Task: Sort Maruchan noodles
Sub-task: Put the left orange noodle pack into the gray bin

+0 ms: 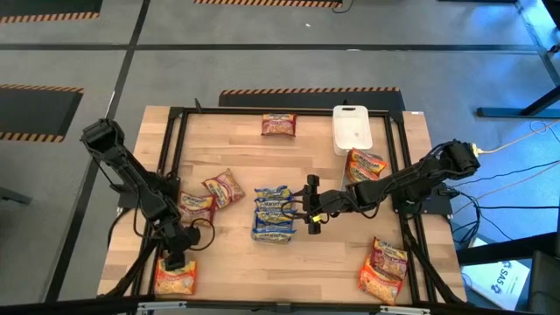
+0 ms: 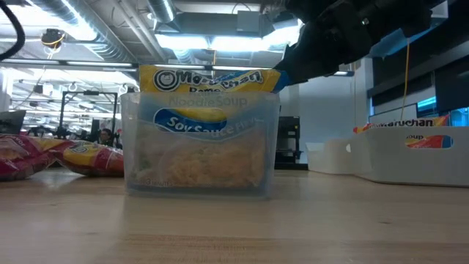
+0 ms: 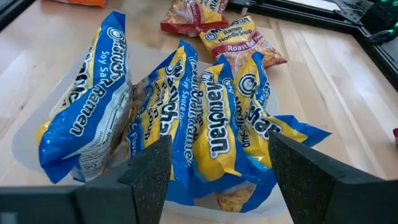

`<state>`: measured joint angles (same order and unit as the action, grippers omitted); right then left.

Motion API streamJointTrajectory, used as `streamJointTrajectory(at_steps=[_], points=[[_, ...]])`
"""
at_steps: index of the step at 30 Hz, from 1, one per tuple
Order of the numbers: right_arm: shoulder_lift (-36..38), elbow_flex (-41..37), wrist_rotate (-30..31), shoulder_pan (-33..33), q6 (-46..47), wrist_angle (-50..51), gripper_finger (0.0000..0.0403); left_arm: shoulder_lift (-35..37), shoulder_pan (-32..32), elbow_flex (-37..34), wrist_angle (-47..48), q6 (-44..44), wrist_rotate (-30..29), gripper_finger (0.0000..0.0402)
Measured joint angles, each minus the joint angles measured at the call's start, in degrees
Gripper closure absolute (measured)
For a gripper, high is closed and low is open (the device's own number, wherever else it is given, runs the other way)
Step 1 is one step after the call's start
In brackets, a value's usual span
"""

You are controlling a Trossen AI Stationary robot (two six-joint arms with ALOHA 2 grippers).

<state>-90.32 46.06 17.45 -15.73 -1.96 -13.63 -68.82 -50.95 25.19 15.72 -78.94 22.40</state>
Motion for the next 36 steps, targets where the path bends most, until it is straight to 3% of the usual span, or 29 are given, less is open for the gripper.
streamJointTrajectory(at_steps=[3, 12, 27, 31, 36], points=[[0.0, 0.0, -0.02, 0.0, 0.07, 0.0, 0.0155, -1.61, -2.02, 0.04, -0.51, 0.01, -2.99, 0.0174], [0.0, 0.0, -0.03, 0.0, -1.09, 0.17, 0.0155, -9.74, -4.21, 0.13, -9.18, -3.47, 2.26, 0.018], [0.0, 0.0, 0.07, 0.0, -1.33, 0.07, 0.0155, -10.11, -4.21, 0.13, -10.33, -0.16, 1.42, 0.0369], [0.0, 0.0, 0.09, 0.0, -1.33, 0.04, 0.0155, -10.13, -4.21, 0.13, -10.38, 0.01, 1.26, 0.0394], [0.0, 0.01, 0.09, 0.0, -1.33, 0.04, 0.0155, -10.16, -3.76, 0.52, -10.11, 0.0, 1.41, 0.0396]])
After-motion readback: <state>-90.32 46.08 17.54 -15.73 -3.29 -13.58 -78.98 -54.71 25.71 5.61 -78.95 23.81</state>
